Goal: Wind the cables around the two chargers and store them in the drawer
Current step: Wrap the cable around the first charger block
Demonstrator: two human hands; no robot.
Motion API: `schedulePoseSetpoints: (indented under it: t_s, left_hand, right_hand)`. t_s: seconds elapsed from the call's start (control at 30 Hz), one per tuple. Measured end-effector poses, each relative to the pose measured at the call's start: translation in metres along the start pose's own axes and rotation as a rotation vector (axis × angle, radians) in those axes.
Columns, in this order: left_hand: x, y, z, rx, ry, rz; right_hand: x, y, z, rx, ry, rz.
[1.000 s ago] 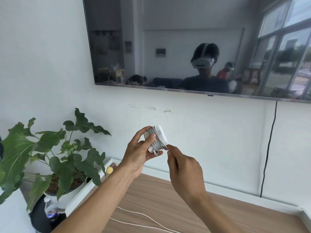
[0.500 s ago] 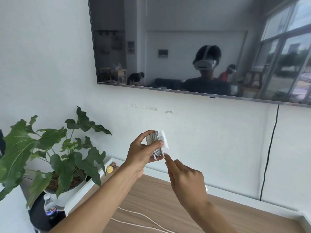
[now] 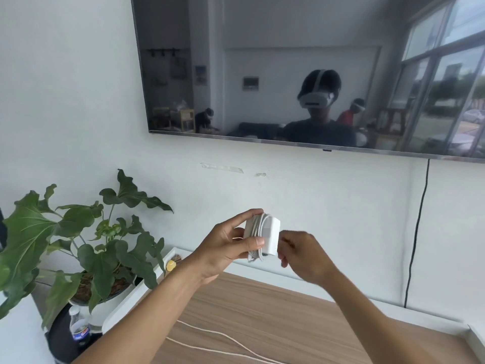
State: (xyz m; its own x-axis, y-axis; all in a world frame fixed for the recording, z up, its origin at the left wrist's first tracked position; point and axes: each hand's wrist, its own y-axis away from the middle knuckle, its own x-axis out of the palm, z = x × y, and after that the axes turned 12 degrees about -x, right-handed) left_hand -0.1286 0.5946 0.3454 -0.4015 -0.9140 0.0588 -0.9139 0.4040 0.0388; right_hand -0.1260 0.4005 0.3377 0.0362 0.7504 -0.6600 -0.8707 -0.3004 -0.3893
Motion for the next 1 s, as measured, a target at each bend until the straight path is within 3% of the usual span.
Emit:
schedulePoseSetpoints:
  t_s: [0.13,0.3,0.43,0.7,0.9,1.0]
  left_hand:
    - [-0.004,0.002,-0.006,0.039,-0.164,-0.043]
    - [-0.004,0.002,-0.005,0.047,-0.298,0.004]
    - [-0.007,0.003,-0.004,0.042,-0.224,-0.012]
    - [-0.003,0.003,-0.003,0.02,-0.233,0.025]
    - [-0.004,-0.001,-0.009,0.074,-0.347,-0.011]
    - [-0.005,-0.004,-0.01,0.064,-0.303,-0.023]
  right_hand:
    - [-0.023,-0.009,0.013,0.127,-0.149,0.055]
    - [-0.029,-0.014,0.02,0.194,-0.466,-0.088]
    - [-0.033,-0.009,0.016,0.172,-0.733,-0.108]
    - [-0.032,-0.009,0.012,0.044,-0.64,-0.154]
    - [-0.032,-0.011,0.024,-0.13,-0.161,-0.208]
    - [-0.031,-0.011,0.027,-0.167,-0.178,-0.276]
